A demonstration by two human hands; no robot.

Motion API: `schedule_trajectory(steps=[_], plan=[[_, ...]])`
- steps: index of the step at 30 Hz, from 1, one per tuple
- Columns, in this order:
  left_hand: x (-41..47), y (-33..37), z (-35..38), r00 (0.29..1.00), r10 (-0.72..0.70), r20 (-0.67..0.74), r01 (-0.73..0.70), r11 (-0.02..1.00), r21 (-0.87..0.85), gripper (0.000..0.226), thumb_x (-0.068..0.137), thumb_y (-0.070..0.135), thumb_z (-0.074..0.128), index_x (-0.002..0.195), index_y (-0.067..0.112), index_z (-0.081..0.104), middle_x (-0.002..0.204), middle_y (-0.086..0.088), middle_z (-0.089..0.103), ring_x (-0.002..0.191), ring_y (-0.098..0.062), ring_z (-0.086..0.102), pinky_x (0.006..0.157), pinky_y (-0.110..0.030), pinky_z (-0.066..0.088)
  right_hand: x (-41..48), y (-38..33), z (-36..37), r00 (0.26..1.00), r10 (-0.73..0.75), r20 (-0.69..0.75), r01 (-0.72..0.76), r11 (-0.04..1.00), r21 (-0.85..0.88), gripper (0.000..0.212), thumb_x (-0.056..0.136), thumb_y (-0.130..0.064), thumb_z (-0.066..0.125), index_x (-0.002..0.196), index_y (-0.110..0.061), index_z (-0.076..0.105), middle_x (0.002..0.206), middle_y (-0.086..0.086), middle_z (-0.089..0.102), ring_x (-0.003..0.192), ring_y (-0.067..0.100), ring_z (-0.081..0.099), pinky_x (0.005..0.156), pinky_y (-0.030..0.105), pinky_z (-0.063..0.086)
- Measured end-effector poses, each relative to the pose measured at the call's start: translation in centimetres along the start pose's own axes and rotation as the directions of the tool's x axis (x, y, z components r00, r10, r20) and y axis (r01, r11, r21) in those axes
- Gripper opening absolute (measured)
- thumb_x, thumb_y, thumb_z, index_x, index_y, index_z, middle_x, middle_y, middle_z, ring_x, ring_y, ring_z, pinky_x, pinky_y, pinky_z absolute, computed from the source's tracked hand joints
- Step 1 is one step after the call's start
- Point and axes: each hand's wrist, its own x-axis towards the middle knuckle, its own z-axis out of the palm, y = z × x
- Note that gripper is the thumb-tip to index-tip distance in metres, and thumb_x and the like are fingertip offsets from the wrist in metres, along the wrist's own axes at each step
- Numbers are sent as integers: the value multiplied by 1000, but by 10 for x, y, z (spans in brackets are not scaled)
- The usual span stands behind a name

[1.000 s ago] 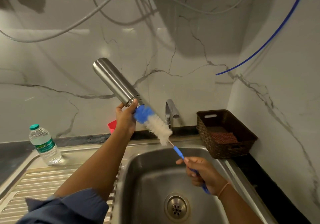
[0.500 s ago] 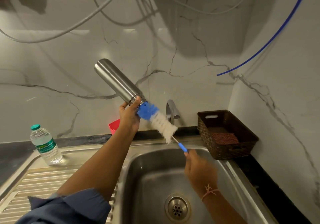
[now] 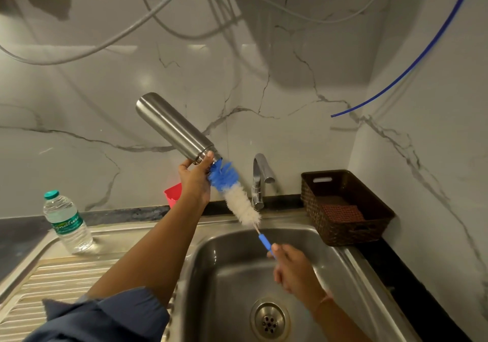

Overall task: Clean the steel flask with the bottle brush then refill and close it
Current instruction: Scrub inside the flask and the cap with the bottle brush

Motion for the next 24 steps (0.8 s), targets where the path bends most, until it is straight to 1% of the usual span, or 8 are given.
schedule_trajectory(steps=[2,4,6,8,11,14,19,24], plan=[[2,2,4,1000,25,-15,-24,1000,10,62,81,5,70,132,11,35,106,-9,61,92,-21,67,91,-41,53,-1,6,10,914,-385,-129,245,776,-581,19,97,-40,40,93,-28,55,62,-7,52,42,3,43,43,7,27],[1,2,8,999,42,-24,-41,999,32,61,80,4,71,129,12,35,106,-8,60,94,-20,65,96,-42,51,0,8,9,857,-505,-103,237,565,-790,46,99,-37,29,85,-18,68,57,-7,54,38,3,43,39,10,26],[1,2,10,998,52,-27,-51,998,43,58,80,4,71,125,15,36,106,-7,60,95,-20,65,97,-42,49,3,12,8,794,-595,-124,245,500,-831,43,95,-32,33,74,-17,67,46,-5,50,33,5,41,36,12,22],[1,3,11,998,49,-27,-49,999,18,58,81,4,71,126,14,36,104,-7,61,92,-20,66,92,-41,52,1,10,11,836,-524,-164,280,664,-694,31,93,-28,40,69,-22,60,43,-4,46,34,6,40,37,10,18],[2,4,8,999,49,-18,-49,998,26,55,82,6,70,125,15,36,101,-7,62,86,-20,67,79,-37,57,3,10,7,987,-143,-70,146,989,36,35,99,-16,42,66,-17,55,43,-7,38,38,9,32,37,13,25],[4,9,4,999,48,8,-48,998,29,54,84,7,69,125,17,36,101,-8,62,85,-20,67,81,-39,56,-8,7,-13,972,64,226,-152,906,396,35,100,-19,37,72,-6,53,42,-3,28,30,5,21,32,11,21],[11,18,-4,995,102,21,-104,990,97,59,84,9,69,131,14,33,101,-5,60,89,-15,63,99,-35,46,-12,20,-27,947,132,292,-240,896,374,36,100,-23,36,74,-3,52,41,-1,26,29,5,20,33,10,22],[1,9,-12,994,103,38,-108,980,166,51,83,8,69,120,19,36,95,-4,62,84,-13,62,105,-36,40,-5,35,-21,979,175,102,-187,975,124,35,100,-19,40,69,-7,51,38,-6,35,29,4,27,33,14,23]])
